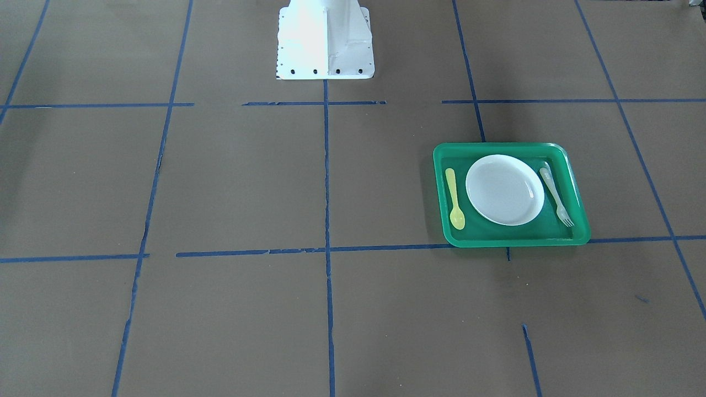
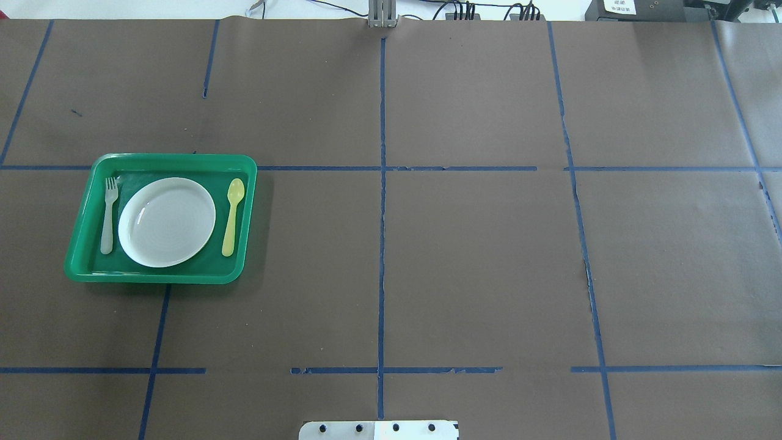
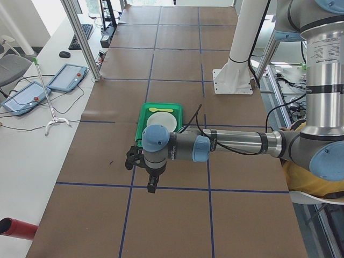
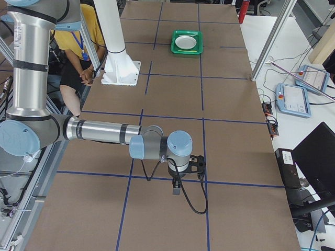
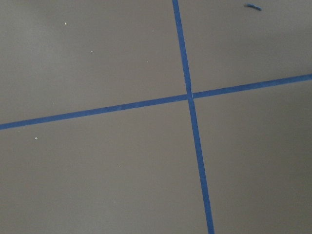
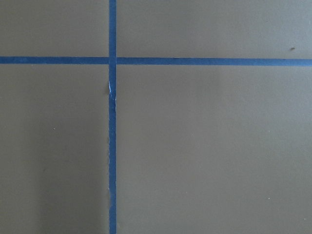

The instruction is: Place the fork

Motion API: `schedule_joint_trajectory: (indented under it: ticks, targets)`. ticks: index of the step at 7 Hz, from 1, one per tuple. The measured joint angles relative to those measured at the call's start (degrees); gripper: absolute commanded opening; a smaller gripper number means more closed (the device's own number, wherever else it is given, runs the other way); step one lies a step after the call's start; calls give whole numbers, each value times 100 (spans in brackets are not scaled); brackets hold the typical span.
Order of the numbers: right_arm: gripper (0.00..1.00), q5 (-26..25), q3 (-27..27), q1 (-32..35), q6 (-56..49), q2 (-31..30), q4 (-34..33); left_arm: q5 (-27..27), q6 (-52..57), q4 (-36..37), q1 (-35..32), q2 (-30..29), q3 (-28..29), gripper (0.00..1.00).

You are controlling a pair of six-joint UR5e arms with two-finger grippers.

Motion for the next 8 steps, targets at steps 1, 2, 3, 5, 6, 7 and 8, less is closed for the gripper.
schedule_joint_trajectory:
  ticks: [1,2,3,5,6,7,8]
  targets:
    - [100,-3,0,0,1,0,0,-17,3,-3,-1,-5,1,100]
    - [100,-5,0,0,1,0,-1,-42,7,-8,-3,-8,5,100]
    - [100,-4,0,0,-1,0,1,-58,9,-11,-3,-16,14,100]
    - [100,2,0,0,-1,0,2,-69,1,-12,-3,-46,42,100]
    - [100,1,0,0,0,0,2,-70,-2,-12,-3,-51,47,100]
    - [100,-1,0,0,1,0,3,-70,-3,-12,-4,-53,49,100]
    - [100,0,0,0,1,0,1,-68,-3,-12,-4,-55,51,100]
